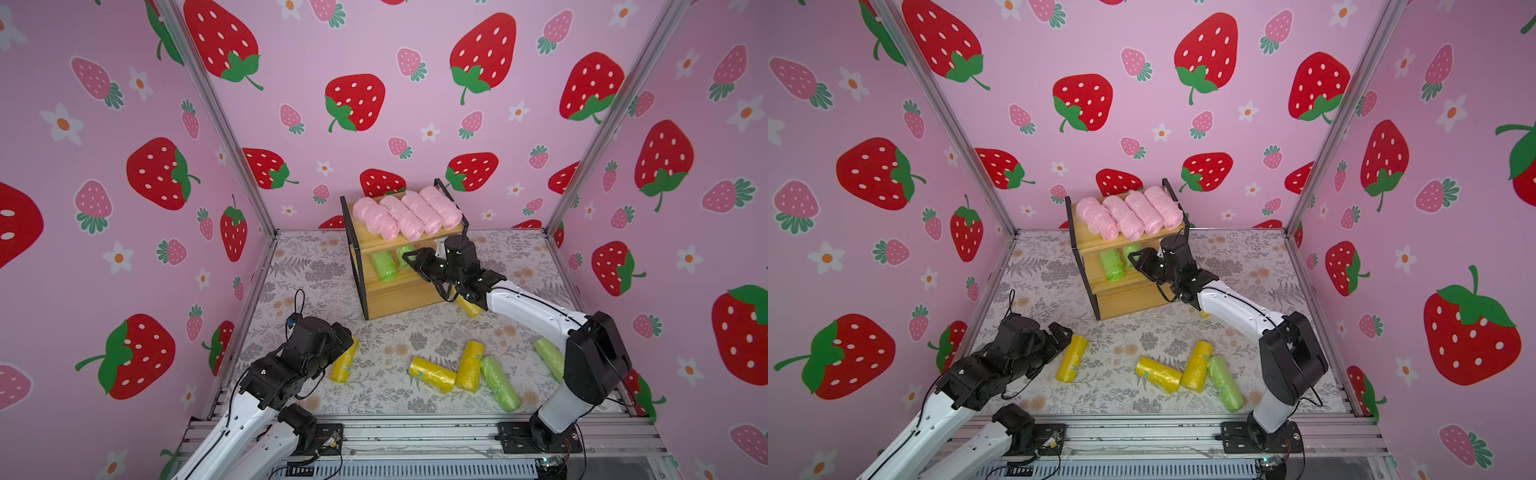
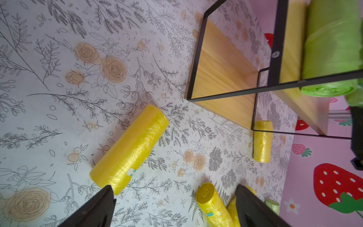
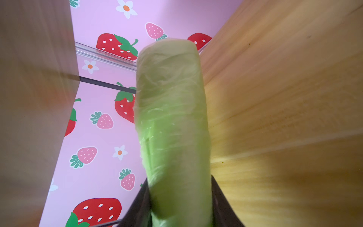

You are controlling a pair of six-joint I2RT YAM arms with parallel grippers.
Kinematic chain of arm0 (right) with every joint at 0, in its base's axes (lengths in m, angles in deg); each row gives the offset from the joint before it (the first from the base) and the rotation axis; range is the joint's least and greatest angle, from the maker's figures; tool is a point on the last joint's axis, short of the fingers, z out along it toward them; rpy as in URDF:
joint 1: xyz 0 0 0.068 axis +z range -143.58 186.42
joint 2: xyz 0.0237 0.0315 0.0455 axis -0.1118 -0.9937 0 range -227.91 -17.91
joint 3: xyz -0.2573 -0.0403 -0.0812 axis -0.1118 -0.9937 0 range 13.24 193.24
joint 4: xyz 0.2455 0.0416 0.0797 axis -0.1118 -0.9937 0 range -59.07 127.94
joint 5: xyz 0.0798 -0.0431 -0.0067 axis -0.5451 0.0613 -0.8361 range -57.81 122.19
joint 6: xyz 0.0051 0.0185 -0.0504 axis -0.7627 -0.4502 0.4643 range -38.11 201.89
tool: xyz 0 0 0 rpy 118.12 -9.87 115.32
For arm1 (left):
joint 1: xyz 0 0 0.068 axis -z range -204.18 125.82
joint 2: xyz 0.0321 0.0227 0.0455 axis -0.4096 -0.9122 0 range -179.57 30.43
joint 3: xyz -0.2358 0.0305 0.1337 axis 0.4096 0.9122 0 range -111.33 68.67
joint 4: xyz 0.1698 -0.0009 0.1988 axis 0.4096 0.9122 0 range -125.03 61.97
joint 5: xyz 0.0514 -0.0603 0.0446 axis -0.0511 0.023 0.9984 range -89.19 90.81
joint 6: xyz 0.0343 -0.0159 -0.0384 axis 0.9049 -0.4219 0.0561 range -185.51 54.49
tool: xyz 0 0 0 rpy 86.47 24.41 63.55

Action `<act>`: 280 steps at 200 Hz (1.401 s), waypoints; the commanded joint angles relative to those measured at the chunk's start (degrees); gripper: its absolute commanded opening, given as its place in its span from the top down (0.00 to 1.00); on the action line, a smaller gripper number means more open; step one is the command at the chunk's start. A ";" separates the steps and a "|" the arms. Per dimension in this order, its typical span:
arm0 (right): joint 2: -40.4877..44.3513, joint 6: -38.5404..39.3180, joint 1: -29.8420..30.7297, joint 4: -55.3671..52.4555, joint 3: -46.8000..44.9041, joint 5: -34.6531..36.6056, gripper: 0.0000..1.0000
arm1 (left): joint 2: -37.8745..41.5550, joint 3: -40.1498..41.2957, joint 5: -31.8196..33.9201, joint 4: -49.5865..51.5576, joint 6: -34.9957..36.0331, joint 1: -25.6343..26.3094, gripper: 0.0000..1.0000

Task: Sort the rolls of trash bags by color and place them on the shelf
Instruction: Place the roll of trash bags on the shelf, then pick up the roll of trash bags from the center of the board.

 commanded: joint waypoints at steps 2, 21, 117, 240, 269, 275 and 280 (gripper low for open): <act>-1.03 -0.43 -0.35 1.88 2.66 -2.49 0.65 | -1.76 -0.27 -4.13 1.67 3.39 -1.87 0.00; -1.45 -0.60 -0.42 1.25 2.65 -3.29 0.43 | -3.08 0.08 -5.14 2.03 4.44 -3.03 0.00; 8.97 5.35 -0.35 -13.46 -0.53 -2.80 0.21 | -21.10 -5.08 -10.61 6.42 18.13 -11.45 0.00; 28.70 12.42 1.31 -33.08 -13.36 -6.85 0.14 | -38.77 -5.29 -13.23 -3.69 24.46 -12.03 0.03; 32.37 12.10 2.65 -33.45 -18.98 -6.59 0.14 | -43.25 -5.96 -15.07 -5.75 24.90 -12.00 0.08; 33.02 11.92 3.03 -33.54 -19.93 -6.27 0.14 | -44.06 -6.10 -15.04 -6.21 24.94 -11.99 0.08; 33.40 11.76 3.37 -33.54 -20.67 -6.05 0.14 | -44.55 -6.16 -14.98 -6.64 25.08 -12.01 0.09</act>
